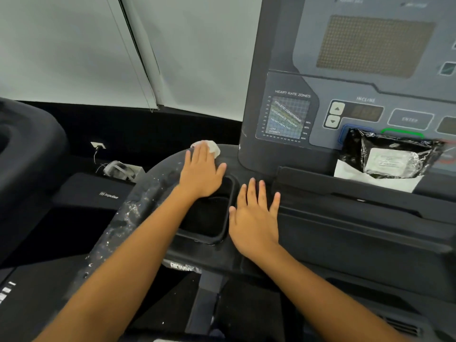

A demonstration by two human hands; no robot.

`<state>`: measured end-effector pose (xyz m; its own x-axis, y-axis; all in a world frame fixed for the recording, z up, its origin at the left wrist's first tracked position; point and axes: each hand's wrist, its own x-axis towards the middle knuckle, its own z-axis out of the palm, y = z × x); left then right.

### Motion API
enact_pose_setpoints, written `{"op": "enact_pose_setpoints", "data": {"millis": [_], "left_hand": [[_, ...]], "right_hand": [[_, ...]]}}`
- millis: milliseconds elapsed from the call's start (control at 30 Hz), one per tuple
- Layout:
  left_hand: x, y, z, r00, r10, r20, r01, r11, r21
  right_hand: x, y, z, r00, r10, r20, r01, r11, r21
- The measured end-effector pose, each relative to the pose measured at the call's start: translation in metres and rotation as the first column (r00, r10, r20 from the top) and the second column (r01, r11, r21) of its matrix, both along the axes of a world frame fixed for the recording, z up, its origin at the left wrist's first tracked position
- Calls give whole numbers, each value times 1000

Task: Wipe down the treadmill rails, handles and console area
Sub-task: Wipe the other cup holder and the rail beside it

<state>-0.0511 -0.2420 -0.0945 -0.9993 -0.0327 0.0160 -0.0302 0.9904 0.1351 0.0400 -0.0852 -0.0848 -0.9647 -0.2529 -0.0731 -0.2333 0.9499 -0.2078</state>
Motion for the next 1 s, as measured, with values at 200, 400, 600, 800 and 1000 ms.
{"op": "enact_pose_setpoints", "data": {"millis": [200,400,600,800,1000], "left_hand": [[-4,27,-5,989,-149,-9,149,988,-38],[0,-47,1,982,187,11,-187,982,16],[-18,25,0,992,117,-47,-119,992,-44],[-23,31,2,998,-65,20,66,997,-41],[10,-29,1,980,199,33,-195,977,-85]], "right_hand": [[-1,1,-1,1000,-3,-24,3,1000,-11],[-1,2,0,1000,4,2,-4,1000,-11],[-2,0,-2,1000,0,-19,0,1000,-14],[-2,1,-2,1000,5,-22,-6,1000,-27],[-2,3,-1,1000,14,-15,-14,999,-31]]}}
